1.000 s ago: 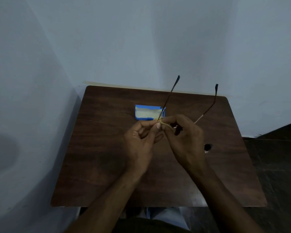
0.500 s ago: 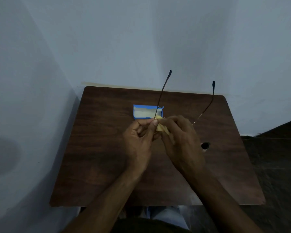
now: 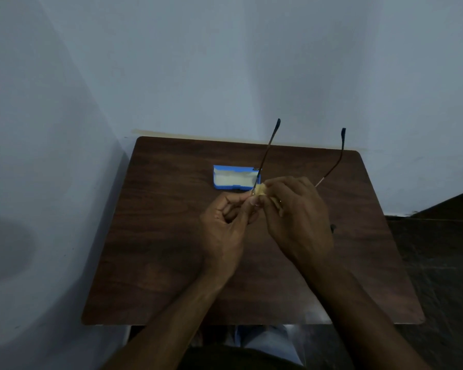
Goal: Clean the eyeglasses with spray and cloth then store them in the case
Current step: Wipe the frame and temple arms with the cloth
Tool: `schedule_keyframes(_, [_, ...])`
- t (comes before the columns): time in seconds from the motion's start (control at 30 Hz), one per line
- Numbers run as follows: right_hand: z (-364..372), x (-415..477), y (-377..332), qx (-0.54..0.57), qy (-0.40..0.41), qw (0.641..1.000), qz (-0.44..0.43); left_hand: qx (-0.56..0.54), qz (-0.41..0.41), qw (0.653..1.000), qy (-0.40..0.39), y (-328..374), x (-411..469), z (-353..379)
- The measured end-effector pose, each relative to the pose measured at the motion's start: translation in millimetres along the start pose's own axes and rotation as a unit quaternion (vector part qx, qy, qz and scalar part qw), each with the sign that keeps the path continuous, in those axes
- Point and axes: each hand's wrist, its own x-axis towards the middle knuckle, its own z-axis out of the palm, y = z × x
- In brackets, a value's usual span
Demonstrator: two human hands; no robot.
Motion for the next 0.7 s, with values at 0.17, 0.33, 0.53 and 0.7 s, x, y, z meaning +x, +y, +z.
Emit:
schedule_keyframes(0.17, [-9.1,-5.3,-11.7,0.05,-0.028,0.998,0.008,-0.013,0.006,1.0,0.016,4.2,7.4,-3.4])
schedule_keyframes(0.33, [-6.6,3.4,-4.9,0.02,0.003,1.0,-0.018,0.01,0.024,0.999,0.029,7.3,10.0,-1.7])
schedule_keyframes(0.53, [-11.0,-13.9,-0.8,0.149,0.1,0.983,0.035,-0.024,0.005,0.997,0.067,16.7,24.3,-13.1])
schedule_keyframes(0.7, [-21.0,-6.8,12.6,0.309,0.073,0.929,0.192,-0.041,0.01,0.998,0.047,25.0,29.8,-26.7])
